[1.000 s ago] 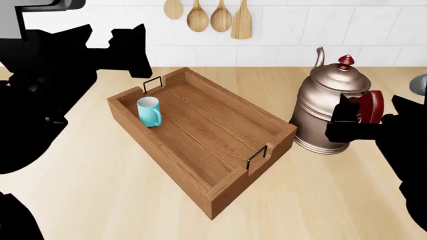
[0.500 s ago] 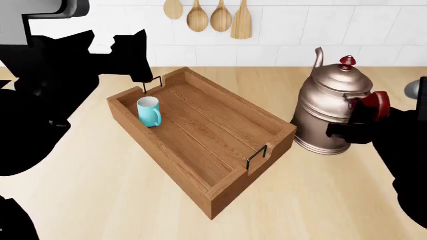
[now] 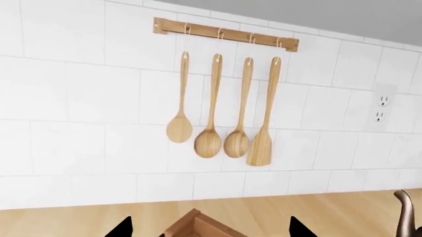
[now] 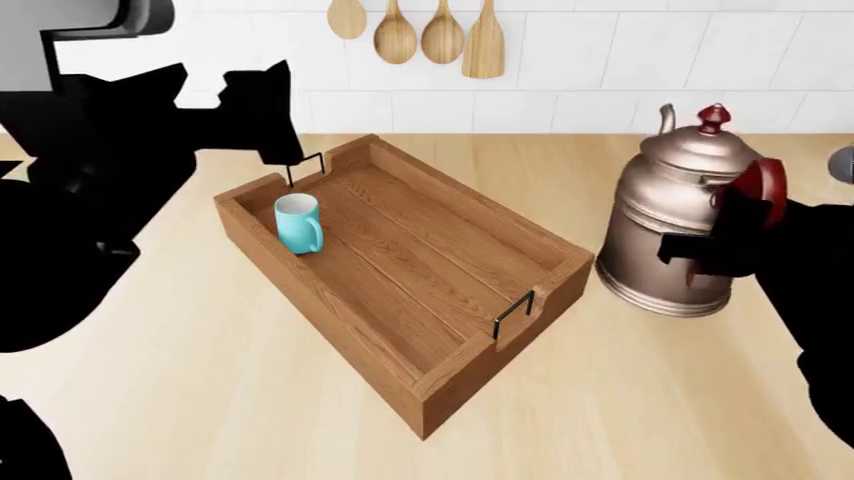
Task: Pick the kettle from the counter and place it on the tray. Then pick the mug from the cabinet and place it on the tray. Then close the cabinet doors.
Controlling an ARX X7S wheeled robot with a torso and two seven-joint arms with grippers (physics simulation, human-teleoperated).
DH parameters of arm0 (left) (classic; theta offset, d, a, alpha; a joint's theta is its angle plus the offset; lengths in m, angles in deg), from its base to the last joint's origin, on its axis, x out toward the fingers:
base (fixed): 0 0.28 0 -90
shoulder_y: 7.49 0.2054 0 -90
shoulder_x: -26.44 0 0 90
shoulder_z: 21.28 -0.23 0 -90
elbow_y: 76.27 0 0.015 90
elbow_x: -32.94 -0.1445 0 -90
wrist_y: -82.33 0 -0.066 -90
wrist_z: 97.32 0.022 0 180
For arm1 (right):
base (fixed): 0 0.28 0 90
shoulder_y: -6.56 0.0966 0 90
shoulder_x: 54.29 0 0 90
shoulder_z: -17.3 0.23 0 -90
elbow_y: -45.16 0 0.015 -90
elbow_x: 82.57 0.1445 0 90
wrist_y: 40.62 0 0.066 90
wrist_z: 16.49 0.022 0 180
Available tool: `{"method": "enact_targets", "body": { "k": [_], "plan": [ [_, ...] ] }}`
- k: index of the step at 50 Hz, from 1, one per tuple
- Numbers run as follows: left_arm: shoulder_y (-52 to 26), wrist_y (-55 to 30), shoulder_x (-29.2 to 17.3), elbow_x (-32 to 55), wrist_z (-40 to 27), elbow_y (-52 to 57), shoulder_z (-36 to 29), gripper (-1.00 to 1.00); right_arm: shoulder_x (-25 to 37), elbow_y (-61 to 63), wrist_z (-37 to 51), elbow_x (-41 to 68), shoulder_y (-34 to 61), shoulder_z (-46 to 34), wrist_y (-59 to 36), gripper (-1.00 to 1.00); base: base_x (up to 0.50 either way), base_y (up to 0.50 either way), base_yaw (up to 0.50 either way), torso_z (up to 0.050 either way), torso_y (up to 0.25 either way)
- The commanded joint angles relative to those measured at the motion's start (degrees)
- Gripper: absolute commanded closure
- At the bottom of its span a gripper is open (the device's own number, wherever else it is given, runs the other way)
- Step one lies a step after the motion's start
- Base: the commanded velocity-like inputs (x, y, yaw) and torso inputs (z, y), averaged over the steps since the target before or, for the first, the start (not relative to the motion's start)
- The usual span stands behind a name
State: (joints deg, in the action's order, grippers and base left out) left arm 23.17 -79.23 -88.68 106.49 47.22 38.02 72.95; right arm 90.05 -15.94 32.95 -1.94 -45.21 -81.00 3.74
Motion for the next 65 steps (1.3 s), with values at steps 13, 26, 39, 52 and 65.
{"method": "enact_targets", "body": {
  "k": [13, 26, 39, 52, 65],
  "plan": [
    [0.24, 0.96, -0.8, 0.88, -0.51, 0.03, 0.1, -1.0, 5.67, 7.01, 7.52, 9.74, 13.62, 3.93, -3.84, 1.0, 0.0, 0.0, 0.0, 0.0, 0.0],
    [0.5, 1.45, -1.37, 1.54, -0.83, 0.17, 0.39, -1.0, 2.79, 9.58, 13.09, 16.03, 29.41, -0.54, -7.38, 1.0, 0.0, 0.0, 0.0, 0.0, 0.001],
    [1.97, 2.25, -2.34, 2.71, -0.77, 0.83, 1.63, -1.0, -11.96, 5.78, 13.98, 13.16, 43.79, -11.37, -11.54, 1.0, 0.0, 0.0, 0.0, 0.001, 0.001],
    [3.07, 2.96, -4.15, 3.88, -0.49, 1.03, 3.49, -1.0, -24.8, -0.36, 5.94, 0.42, 42.69, -18.72, -8.13, 1.0, 0.0, 0.0, 0.0, 0.0, 0.001],
    [4.17, 4.06, -5.13, 3.18, 0.48, 0.7, 3.92, -1.0, -31.36, -1.13, 2.42, -4.95, 37.45, -22.31, -3.28, 1.0, 0.0, 0.0, 0.0, 0.0, 0.001]
  ]
}}
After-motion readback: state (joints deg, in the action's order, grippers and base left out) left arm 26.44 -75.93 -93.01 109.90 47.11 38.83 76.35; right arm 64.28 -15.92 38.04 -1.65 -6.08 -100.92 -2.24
